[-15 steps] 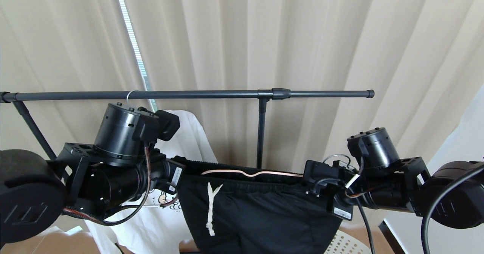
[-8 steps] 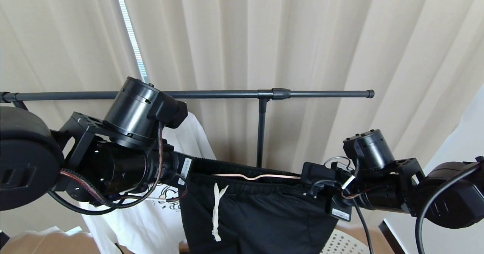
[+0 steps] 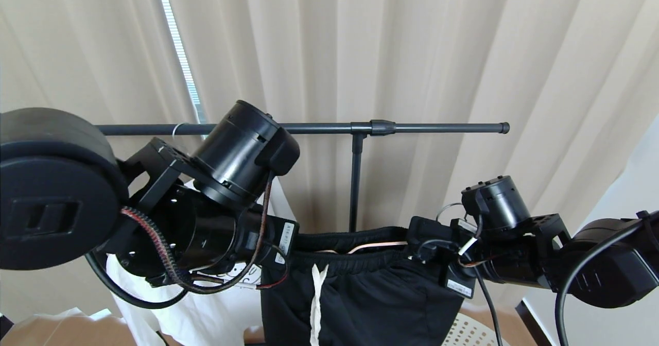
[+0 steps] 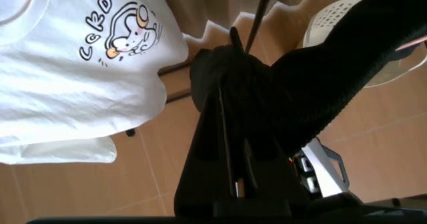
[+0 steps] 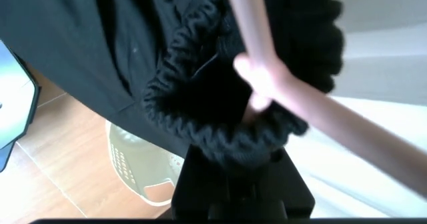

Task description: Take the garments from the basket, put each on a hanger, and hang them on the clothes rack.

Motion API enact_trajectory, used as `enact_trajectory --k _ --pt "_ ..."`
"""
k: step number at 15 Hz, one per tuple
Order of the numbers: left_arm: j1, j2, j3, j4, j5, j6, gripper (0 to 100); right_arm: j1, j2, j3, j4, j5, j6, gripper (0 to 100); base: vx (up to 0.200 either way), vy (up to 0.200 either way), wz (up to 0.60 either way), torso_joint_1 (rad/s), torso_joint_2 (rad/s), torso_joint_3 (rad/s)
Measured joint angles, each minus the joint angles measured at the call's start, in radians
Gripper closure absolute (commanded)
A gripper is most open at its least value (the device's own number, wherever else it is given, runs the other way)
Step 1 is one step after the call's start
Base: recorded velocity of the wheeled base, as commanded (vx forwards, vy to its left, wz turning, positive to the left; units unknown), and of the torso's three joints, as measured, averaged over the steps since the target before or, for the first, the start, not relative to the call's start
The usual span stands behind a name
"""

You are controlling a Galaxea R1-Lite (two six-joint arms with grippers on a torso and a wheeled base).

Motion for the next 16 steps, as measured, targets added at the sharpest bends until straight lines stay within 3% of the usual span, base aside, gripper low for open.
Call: enact_trajectory --k 4,6,9,13,16 --pt "-0.001 0.078 -0.118 0.097 -0.002 -0.153 100 0.010 0.007 -0.011 -0.001 -0.121 0.032 100 0.000 0.000 0.00 0.000 0.00 0.000" --pt "0.013 0.108 -0.173 0.126 -0.001 -0.196 100 0.012 0.010 -0.016 -0.001 -0.143 0.033 100 0.000 0.000 0.00 0.000 0.00 0.000" --pt "0.037 0.126 -0.229 0.167 -0.003 -0.218 100 0.017 0.029 -0.023 -0.006 -0.194 0.034 100 0.000 0.000 0.00 0.000 0.00 0.000" --pt "0.054 0.120 -0.248 0.173 -0.006 -0.216 100 0.018 0.065 -0.026 -0.057 -0.207 0.036 100 0.000 0.000 0.00 0.000 0.00 0.000" --pt "0.050 0.122 -0.227 0.172 -0.005 -0.214 100 0.017 0.077 -0.036 -0.056 -0.211 0.082 100 0.000 0.000 0.00 0.000 0.00 0.000"
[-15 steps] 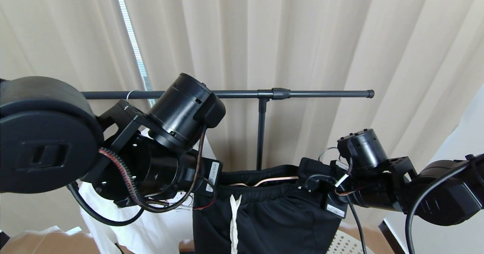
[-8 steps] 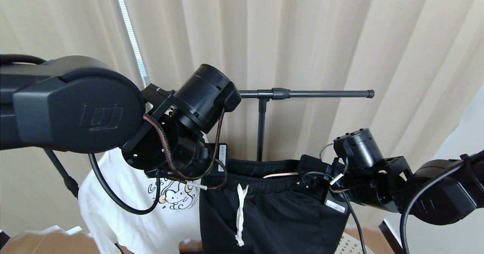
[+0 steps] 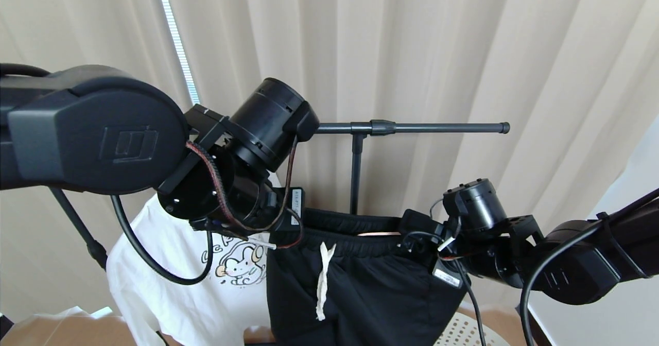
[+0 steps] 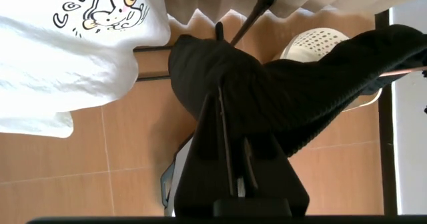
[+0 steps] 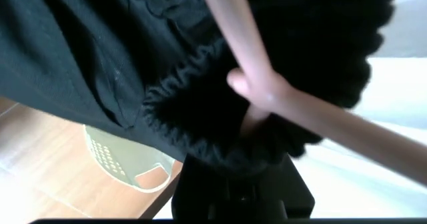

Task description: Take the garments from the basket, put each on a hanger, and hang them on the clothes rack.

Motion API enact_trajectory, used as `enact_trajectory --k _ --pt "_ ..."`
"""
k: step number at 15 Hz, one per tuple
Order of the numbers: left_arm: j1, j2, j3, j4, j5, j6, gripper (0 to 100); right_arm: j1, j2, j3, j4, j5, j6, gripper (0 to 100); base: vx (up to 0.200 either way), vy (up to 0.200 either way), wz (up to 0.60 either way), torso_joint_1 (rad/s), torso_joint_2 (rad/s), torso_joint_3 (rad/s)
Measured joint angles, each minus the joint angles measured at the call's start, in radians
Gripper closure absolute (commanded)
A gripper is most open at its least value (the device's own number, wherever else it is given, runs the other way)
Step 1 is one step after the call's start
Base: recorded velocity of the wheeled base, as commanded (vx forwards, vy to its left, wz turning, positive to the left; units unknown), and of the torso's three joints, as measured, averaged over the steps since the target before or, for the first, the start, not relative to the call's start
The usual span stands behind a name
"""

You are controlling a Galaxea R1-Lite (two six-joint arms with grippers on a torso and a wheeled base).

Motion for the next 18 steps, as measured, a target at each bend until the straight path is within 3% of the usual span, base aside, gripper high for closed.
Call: enact_trajectory --k 8,16,18 --pt "-0.090 0.066 0.071 0.000 0.011 0.005 100 0.012 -0.017 -0.047 0.003 -0.001 0.128 100 0.000 0.000 0.00 0.000 0.00 0.000" --pt "-0.126 0.135 0.072 -0.074 0.010 -0.006 100 0.052 -0.059 -0.050 0.002 -0.013 0.168 100 0.000 0.000 0.00 0.000 0.00 0.000" --pt "-0.131 0.150 0.063 -0.092 0.010 -0.044 100 0.069 -0.066 -0.044 0.001 -0.035 0.175 100 0.000 0.000 0.00 0.000 0.00 0.000"
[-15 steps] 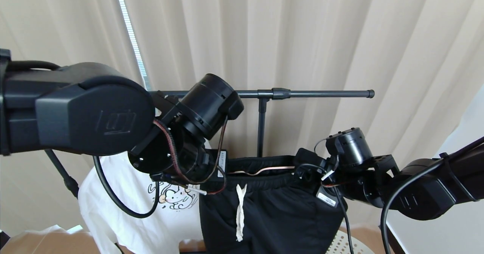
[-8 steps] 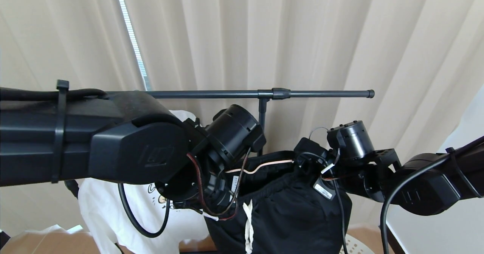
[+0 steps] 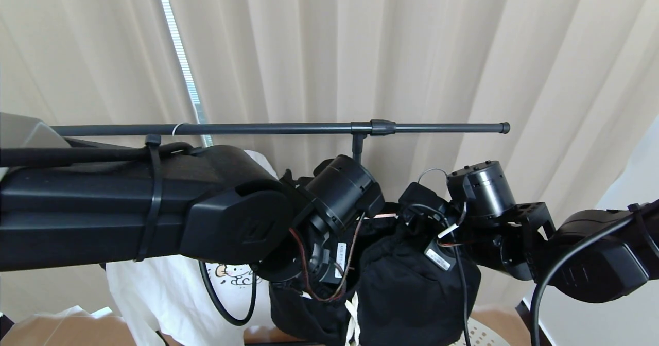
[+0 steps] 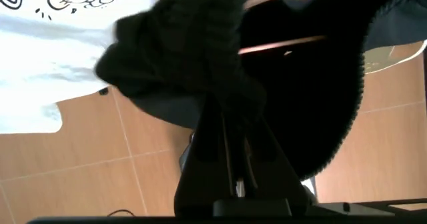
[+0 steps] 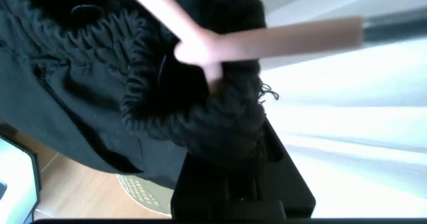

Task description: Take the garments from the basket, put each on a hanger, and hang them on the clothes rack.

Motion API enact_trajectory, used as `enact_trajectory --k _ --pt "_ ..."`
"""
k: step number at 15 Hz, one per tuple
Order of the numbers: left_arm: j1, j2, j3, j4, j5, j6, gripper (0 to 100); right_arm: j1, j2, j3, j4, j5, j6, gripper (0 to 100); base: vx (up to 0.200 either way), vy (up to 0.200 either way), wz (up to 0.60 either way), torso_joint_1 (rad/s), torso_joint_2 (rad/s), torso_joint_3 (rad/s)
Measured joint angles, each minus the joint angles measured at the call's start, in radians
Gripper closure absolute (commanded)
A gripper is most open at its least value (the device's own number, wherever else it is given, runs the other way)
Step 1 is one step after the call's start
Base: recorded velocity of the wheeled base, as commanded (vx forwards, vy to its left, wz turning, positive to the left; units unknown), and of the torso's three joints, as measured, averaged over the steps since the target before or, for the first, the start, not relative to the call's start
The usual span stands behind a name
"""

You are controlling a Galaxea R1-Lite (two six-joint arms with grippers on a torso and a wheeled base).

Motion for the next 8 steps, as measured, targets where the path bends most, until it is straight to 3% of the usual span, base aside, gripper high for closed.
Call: enact_trajectory --k 5,8 --pt "-0.004 0.056 -0.064 -0.004 -0.001 -0.046 100 0.039 -0.027 0.023 -0.008 -0.020 0.007 100 0.000 0.000 0.00 0.000 0.00 0.000" --pt "-0.001 0.067 -0.089 -0.006 -0.001 -0.056 100 0.053 -0.032 0.079 -0.135 -0.044 -0.021 100 0.000 0.000 0.00 0.000 0.00 0.000"
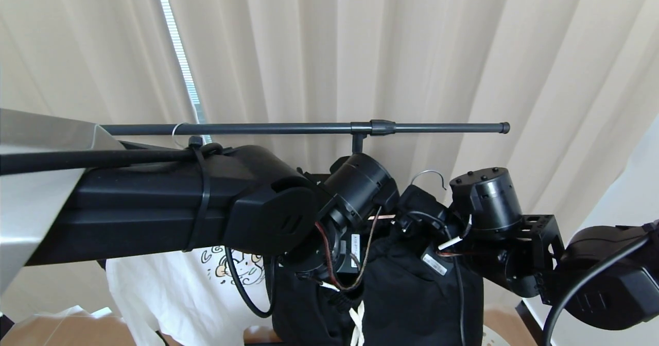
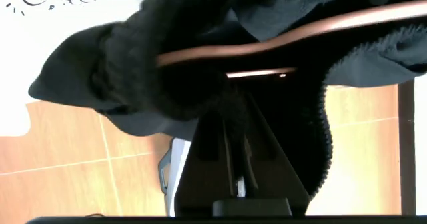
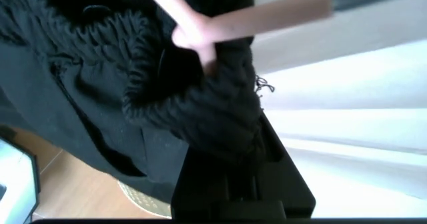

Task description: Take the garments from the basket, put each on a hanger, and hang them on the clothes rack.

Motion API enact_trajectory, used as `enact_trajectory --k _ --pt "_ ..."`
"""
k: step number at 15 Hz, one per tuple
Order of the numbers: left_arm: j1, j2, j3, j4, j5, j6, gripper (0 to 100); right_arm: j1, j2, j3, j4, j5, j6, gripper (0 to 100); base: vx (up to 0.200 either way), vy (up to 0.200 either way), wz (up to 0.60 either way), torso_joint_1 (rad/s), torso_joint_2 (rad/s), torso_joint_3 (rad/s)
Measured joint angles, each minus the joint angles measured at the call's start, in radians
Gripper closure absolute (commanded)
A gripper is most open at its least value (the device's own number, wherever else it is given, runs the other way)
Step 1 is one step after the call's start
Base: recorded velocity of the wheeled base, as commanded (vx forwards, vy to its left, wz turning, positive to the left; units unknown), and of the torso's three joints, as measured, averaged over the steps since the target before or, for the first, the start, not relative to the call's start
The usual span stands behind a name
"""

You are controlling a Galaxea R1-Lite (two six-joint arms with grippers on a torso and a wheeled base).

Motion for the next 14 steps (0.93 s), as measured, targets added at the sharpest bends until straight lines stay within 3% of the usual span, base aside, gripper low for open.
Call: enact_trajectory --k 2,5,14 --pt "0.009 -0.004 0.000 0.002 0.001 0.001 100 0.000 0.000 0.058 -0.100 0.000 -0.097 100 0.000 0.000 0.00 0.000 0.00 0.000" --pt "0.036 -0.031 0.022 0.006 0.008 0.006 100 -0.020 0.005 0.118 -0.223 0.000 -0.169 100 0.000 0.000 0.00 0.000 0.00 0.000" --pt "0.037 -0.106 0.033 0.007 0.035 0.058 100 -0.039 0.067 0.120 -0.241 -0.110 -0.181 100 0.000 0.000 0.00 0.000 0.00 0.000"
